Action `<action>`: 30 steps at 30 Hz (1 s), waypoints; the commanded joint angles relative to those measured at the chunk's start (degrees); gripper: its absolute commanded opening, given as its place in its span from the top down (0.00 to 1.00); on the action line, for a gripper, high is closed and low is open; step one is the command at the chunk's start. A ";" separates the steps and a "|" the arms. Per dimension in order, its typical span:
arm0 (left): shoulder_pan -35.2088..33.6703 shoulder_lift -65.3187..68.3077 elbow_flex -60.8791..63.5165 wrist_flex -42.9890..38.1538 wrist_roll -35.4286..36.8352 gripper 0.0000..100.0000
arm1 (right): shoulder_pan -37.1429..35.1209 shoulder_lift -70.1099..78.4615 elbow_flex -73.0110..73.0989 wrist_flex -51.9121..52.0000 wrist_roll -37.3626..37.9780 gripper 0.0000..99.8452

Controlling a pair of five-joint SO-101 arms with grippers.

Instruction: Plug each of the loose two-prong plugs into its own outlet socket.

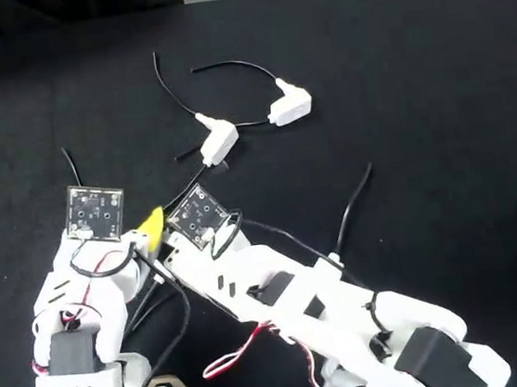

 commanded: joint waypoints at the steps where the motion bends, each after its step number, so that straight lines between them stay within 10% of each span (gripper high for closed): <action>1: 1.01 -0.53 -4.62 2.20 -2.64 0.73 | 0.44 -0.22 -0.66 1.93 -0.18 0.99; 30: -14.20 -0.53 6.64 -5.19 6.68 0.74 | 4.57 -0.04 -17.89 33.05 -0.44 0.99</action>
